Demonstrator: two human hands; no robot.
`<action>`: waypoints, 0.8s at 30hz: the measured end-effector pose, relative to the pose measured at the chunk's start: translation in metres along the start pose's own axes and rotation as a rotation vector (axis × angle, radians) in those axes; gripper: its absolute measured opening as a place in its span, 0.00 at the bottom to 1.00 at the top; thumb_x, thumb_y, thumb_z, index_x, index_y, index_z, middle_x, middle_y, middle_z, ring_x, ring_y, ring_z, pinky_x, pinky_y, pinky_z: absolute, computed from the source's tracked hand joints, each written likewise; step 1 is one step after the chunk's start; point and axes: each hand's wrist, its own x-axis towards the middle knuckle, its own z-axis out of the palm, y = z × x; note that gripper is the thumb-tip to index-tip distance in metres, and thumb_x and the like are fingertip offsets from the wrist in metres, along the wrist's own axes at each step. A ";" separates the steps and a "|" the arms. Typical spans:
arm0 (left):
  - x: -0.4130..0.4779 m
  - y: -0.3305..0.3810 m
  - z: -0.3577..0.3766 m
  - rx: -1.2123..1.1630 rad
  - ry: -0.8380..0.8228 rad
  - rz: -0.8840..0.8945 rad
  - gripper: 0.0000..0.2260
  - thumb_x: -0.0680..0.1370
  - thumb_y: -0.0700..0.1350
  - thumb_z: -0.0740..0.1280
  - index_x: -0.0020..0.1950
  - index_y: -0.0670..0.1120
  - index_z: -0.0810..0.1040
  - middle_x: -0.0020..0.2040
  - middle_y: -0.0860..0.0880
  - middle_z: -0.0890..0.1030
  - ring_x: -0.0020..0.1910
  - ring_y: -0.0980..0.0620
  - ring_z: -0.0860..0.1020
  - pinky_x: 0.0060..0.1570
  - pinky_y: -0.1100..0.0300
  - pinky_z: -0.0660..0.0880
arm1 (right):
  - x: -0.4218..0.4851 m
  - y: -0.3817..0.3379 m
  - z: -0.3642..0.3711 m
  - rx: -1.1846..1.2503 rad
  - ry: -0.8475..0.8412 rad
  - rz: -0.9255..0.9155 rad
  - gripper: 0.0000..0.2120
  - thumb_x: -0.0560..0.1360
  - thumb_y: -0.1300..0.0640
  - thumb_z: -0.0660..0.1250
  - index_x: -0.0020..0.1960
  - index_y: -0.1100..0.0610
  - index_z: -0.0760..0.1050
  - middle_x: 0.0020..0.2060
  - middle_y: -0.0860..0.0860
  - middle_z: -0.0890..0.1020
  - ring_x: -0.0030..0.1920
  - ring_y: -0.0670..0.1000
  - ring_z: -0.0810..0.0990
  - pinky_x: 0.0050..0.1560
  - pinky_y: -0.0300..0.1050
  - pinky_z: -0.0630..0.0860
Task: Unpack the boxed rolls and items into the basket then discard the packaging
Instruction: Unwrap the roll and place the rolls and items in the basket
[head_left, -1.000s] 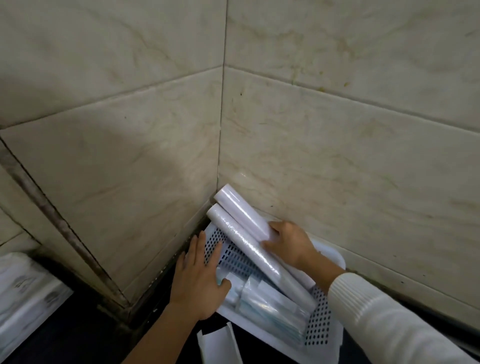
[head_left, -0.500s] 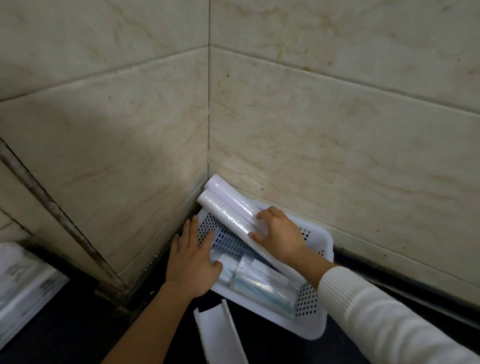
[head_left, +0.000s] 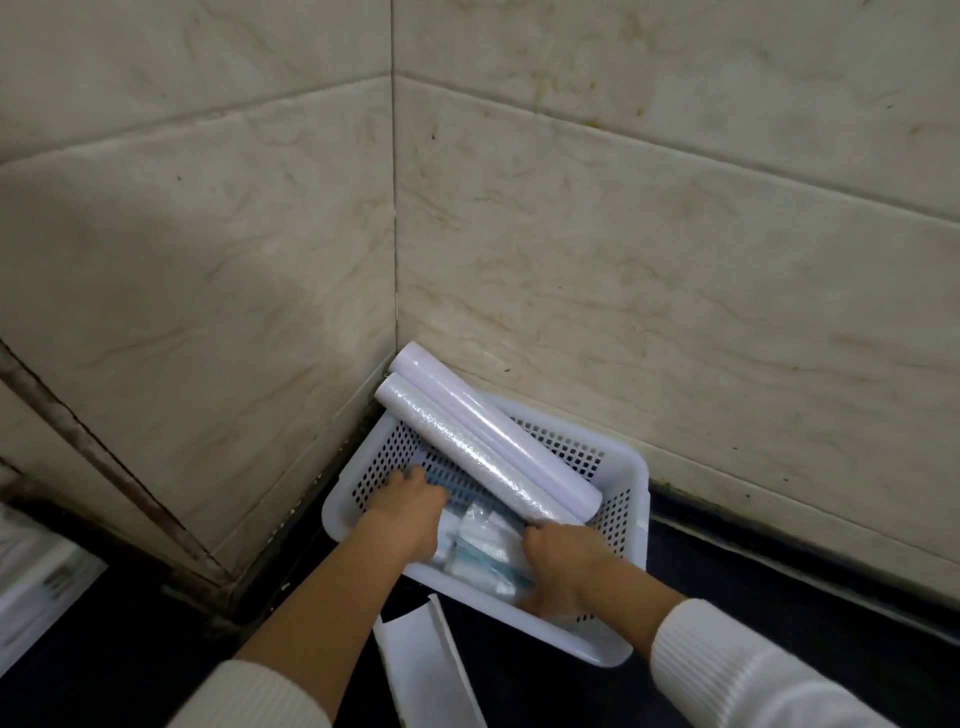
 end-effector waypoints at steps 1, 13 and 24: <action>0.002 -0.001 0.000 -0.004 -0.014 -0.004 0.23 0.74 0.37 0.63 0.70 0.47 0.68 0.70 0.40 0.62 0.66 0.40 0.65 0.61 0.47 0.72 | 0.001 -0.001 0.002 -0.011 0.005 0.010 0.28 0.70 0.37 0.66 0.59 0.58 0.74 0.56 0.55 0.79 0.55 0.57 0.80 0.57 0.54 0.77; 0.009 -0.005 0.003 -0.071 -0.035 -0.011 0.26 0.71 0.41 0.71 0.68 0.54 0.70 0.68 0.41 0.64 0.59 0.42 0.73 0.59 0.48 0.75 | -0.006 0.011 0.001 0.246 0.210 0.100 0.12 0.74 0.49 0.67 0.55 0.52 0.75 0.42 0.50 0.82 0.44 0.53 0.82 0.45 0.45 0.78; 0.011 0.033 0.009 -0.324 -0.183 0.092 0.27 0.72 0.37 0.70 0.69 0.55 0.72 0.65 0.45 0.68 0.59 0.46 0.73 0.57 0.59 0.73 | -0.024 0.055 -0.041 0.718 0.517 0.199 0.19 0.64 0.49 0.74 0.41 0.51 0.64 0.35 0.47 0.74 0.30 0.43 0.71 0.26 0.37 0.62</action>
